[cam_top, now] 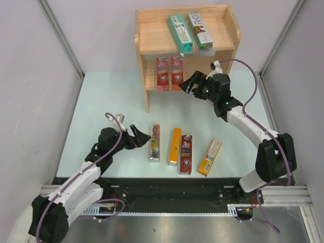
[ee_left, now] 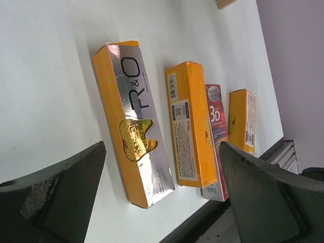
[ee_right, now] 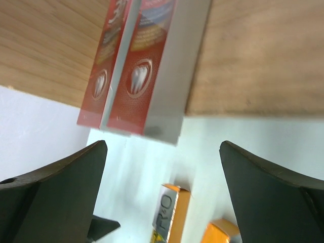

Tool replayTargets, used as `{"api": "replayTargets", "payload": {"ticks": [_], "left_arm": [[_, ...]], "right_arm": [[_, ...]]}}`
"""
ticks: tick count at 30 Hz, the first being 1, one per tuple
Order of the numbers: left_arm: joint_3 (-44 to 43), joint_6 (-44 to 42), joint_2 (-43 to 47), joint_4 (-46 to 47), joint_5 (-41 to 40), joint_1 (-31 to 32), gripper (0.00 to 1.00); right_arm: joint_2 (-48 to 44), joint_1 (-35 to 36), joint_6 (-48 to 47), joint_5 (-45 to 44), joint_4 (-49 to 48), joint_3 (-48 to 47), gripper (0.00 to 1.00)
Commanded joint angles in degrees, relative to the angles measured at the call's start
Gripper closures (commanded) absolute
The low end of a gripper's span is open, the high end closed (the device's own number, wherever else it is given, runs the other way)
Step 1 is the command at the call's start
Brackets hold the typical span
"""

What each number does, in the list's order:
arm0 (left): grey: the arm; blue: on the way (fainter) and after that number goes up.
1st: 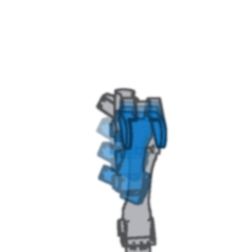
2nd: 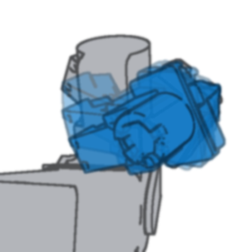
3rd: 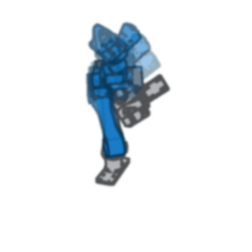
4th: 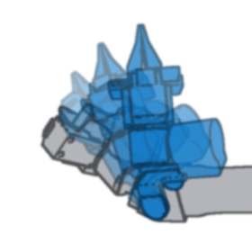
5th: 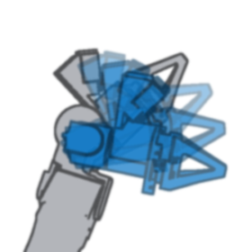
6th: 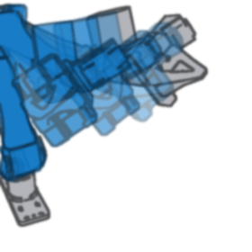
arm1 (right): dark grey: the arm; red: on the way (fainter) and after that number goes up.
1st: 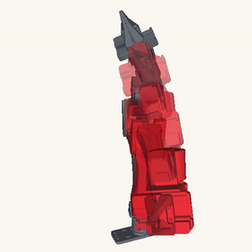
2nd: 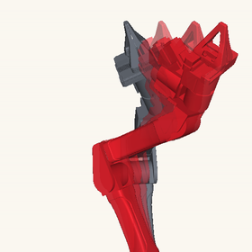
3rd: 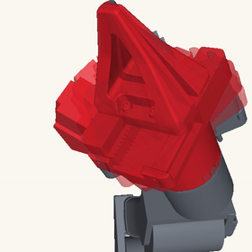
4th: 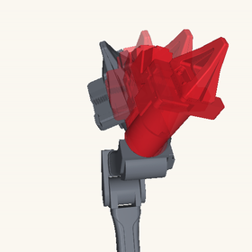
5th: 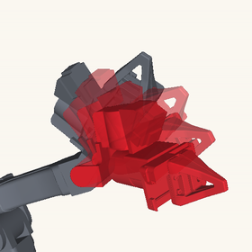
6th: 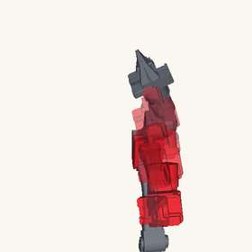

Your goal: Place and organize the toothpastes onto the shelf

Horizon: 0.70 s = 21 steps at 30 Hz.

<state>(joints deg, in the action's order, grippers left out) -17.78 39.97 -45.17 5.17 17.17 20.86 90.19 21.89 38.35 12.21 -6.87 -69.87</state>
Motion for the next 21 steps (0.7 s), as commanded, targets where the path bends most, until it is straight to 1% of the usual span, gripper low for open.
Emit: {"api": "replayTargets", "payload": {"ticks": [1,3,4,5,7,8,9,10,11,14,16,17,21], "left_arm": [[-5.1,-3.2,-2.0,-0.8,-0.1,1.9,0.0],[-8.0,-3.9,-4.3,-1.9,-2.3,4.9,0.0],[-9.0,-4.5,-5.4,-2.4,-3.2,6.2,0.0],[-11.3,-4.8,-6.3,-2.6,-4.9,9.1,0.0],[-13.5,-5.3,-10.1,-2.6,-6.8,12.4,0.0],[-15.8,-5.4,-11.7,-2.4,-8.1,15.8,0.0],[-16.9,-5.5,-13.3,-2.2,-8.6,17.4,0.0],[-18.2,-5.7,-16.8,-1.7,-9.0,19.0,0.0],[-20.5,-5.8,-18.6,-1.4,-9.4,21.9,0.0],[-24.5,-5.3,-25.9,0.4,-10.4,26.7,0.0],[-26.6,-5.0,-29.6,0.6,-11.5,28.6,0.0],[-28.4,-5.0,-32.9,0.5,-12.1,30.4,0.0],[-31.5,-4.2,-39.1,1.4,-12.4,33.3,0.0]], "right_arm": [[-9.3,0.0,-2.9,-4.6,1.7,4.0,0.0],[-11.9,0.2,-3.5,-5.4,3.0,7.0,0.01],[-14.7,0.2,-3.6,-6.2,3.5,8.2,0.0],[-16.0,0.3,-3.6,-6.5,4.1,9.2,0.0],[-20.1,0.3,-4.0,-7.4,5.0,11.9,0.0],[-21.5,0.3,-4.2,-7.6,6.2,12.6,0.0],[-22.7,0.3,-4.7,-7.8,6.6,13.2,0.0],[-25.0,0.2,-4.9,-8.4,8.4,14.1,0.0],[-26.1,0.1,-5.2,-8.7,9.8,14.6,0.0],[-30.1,-0.4,-6.1,-9.8,13.3,15.9,0.0],[-32.1,-0.9,-6.5,-10.2,14.6,16.9,0.0],[-33.8,-1.2,-6.5,-10.2,15.6,17.9,0.0],[-36.5,-2.4,-7.3,-9.6,18.2,20.2,0.0]]}}
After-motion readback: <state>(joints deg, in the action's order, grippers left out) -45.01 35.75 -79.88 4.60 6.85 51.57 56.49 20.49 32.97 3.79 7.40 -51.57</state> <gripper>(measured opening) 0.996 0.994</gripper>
